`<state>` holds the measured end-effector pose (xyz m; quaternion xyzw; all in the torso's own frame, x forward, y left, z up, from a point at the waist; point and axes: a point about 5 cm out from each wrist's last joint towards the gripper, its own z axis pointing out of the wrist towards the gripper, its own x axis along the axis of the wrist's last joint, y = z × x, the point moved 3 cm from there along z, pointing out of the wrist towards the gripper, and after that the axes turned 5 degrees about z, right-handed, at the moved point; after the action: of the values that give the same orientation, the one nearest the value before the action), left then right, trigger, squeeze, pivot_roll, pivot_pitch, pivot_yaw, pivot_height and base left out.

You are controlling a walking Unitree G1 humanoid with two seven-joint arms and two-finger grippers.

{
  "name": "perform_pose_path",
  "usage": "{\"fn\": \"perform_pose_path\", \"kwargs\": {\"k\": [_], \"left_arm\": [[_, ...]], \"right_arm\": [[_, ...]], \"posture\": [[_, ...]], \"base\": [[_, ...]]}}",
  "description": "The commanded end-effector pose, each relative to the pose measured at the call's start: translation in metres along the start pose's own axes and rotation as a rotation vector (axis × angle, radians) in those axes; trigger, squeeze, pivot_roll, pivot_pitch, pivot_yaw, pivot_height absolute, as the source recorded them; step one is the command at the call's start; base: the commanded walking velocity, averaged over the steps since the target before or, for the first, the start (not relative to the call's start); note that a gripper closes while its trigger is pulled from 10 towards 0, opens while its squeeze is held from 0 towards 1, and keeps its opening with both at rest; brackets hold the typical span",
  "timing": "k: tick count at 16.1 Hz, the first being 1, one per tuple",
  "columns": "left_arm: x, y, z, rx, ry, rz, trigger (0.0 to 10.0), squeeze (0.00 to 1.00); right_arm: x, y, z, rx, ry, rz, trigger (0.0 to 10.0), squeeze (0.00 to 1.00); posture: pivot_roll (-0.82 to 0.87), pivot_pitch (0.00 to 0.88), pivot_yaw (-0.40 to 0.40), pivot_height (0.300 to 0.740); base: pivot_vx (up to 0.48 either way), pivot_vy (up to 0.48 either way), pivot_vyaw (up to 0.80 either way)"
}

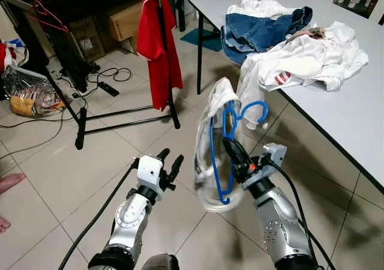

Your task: Hang hanger

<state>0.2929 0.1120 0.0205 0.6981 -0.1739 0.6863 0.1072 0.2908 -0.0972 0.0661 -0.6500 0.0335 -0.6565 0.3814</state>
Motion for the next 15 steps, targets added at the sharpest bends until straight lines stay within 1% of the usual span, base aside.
{"fn": "perform_pose_path", "kwargs": {"k": [1, 3, 4, 5, 6, 9, 11, 13, 15], "left_arm": [[-0.001, -0.003, -0.002, 0.008, -0.007, 0.013, 10.0, 0.00], [-0.002, -0.001, -0.002, 0.002, -0.009, 0.013, 10.0, 0.00], [-0.002, -0.001, -0.003, 0.000, -0.012, 0.015, 10.0, 0.00], [-0.002, -0.001, -0.003, 0.000, -0.012, 0.016, 10.0, 0.00], [-0.003, 0.000, -0.003, -0.002, -0.015, 0.020, 10.0, 0.00], [-0.003, 0.000, -0.003, -0.006, -0.014, 0.024, 10.0, 0.00], [0.001, -0.001, -0.001, -0.001, 0.001, 0.031, 10.0, 0.00], [0.013, -0.005, 0.005, 0.000, 0.055, 0.060, 10.0, 0.00], [0.033, -0.009, 0.013, -0.001, 0.131, 0.129, 10.0, 0.00]], "right_arm": [[0.019, -0.015, 0.015, 0.071, 0.093, -0.030, 10.0, 0.00], [0.019, -0.018, 0.015, 0.081, 0.089, -0.061, 10.0, 0.00], [0.018, -0.023, 0.017, 0.101, 0.081, -0.113, 10.0, 0.00], [0.018, -0.025, 0.017, 0.105, 0.083, -0.133, 10.0, 0.00], [0.021, -0.028, 0.018, 0.090, 0.135, -0.207, 10.0, 0.00], [0.019, -0.028, 0.018, 0.075, 0.144, -0.225, 10.0, 0.00], [0.016, -0.027, 0.017, 0.090, 0.136, -0.221, 10.0, 0.00], [0.015, -0.026, 0.015, 0.100, 0.140, -0.246, 10.0, 0.00], [0.011, -0.025, 0.014, 0.106, 0.132, -0.264, 10.0, 0.00]], "posture": [[0.06, 0.000, 0.092, 0.740], [0.06, 0.000, 0.091, 0.740], [0.06, 0.000, 0.091, 0.740], [0.06, 0.000, 0.091, 0.740], [0.06, 0.000, 0.091, 0.740], [0.06, 0.000, 0.090, 0.740], [0.06, 0.000, 0.089, 0.740], [0.06, 0.000, 0.089, 0.740], [0.06, 0.000, 0.088, 0.740]], "base": [[0.000, 0.000, 0.00], [0.000, 0.000, 0.00], [0.000, 0.000, 0.00], [0.000, 0.000, 0.00], [0.000, 0.000, 0.00], [0.000, 0.000, 0.00], [0.000, 0.000, 0.00], [0.000, 0.000, 0.00], [0.000, 0.000, 0.00]]}}
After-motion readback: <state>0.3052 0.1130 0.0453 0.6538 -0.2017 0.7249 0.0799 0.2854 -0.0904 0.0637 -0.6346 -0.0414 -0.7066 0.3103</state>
